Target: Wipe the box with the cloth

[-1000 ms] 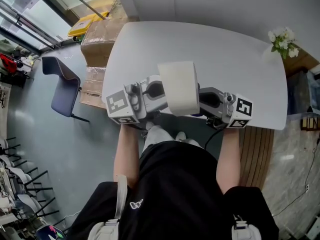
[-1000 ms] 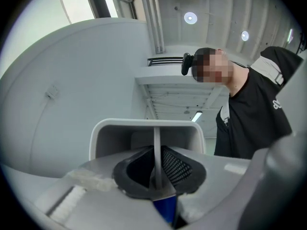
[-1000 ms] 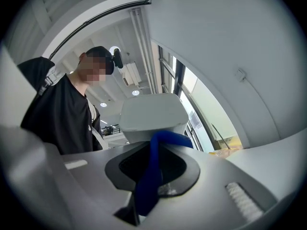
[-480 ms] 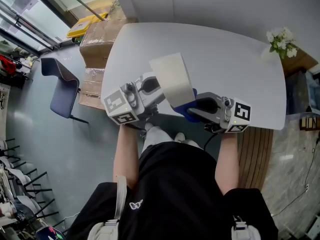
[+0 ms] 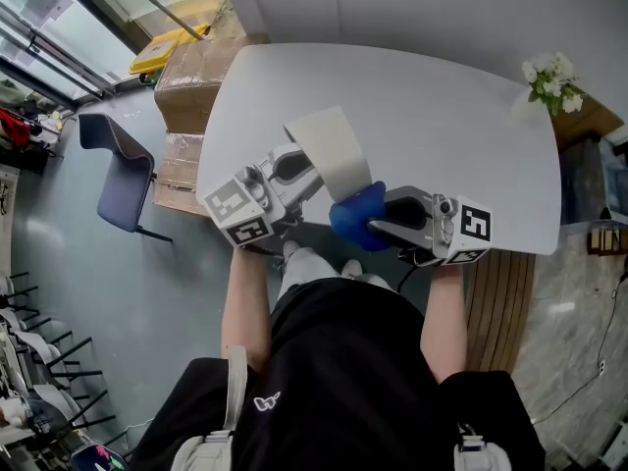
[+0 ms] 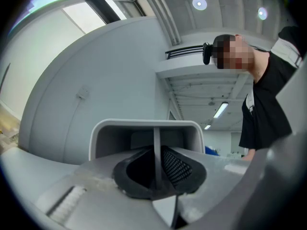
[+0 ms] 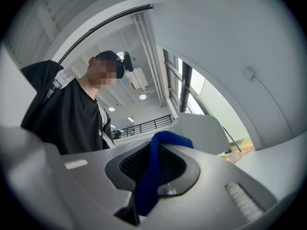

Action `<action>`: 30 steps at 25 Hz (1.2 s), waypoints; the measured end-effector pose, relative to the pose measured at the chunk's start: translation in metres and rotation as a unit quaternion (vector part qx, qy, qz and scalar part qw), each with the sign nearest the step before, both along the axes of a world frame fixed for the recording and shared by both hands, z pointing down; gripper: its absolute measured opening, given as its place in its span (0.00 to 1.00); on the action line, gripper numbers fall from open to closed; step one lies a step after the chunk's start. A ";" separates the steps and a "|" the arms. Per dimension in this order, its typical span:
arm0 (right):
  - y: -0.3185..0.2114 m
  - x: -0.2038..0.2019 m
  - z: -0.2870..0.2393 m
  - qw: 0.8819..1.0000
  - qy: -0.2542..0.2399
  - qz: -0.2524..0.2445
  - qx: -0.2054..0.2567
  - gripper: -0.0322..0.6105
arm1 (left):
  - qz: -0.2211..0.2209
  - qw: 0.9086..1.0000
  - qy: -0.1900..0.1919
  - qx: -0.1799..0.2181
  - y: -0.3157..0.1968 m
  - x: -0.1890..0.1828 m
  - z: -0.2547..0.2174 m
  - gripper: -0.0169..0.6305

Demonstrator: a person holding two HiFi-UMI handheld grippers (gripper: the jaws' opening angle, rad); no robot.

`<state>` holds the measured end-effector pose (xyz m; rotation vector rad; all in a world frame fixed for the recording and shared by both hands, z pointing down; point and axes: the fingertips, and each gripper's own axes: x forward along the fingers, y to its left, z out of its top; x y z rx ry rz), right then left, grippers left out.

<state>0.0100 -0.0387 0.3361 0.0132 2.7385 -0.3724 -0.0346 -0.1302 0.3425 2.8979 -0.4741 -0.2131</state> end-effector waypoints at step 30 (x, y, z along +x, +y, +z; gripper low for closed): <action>-0.068 0.057 -0.034 0.974 -0.051 0.221 -0.009 0.13 | 0.203 0.979 0.004 0.000 0.069 0.029 0.018 0.11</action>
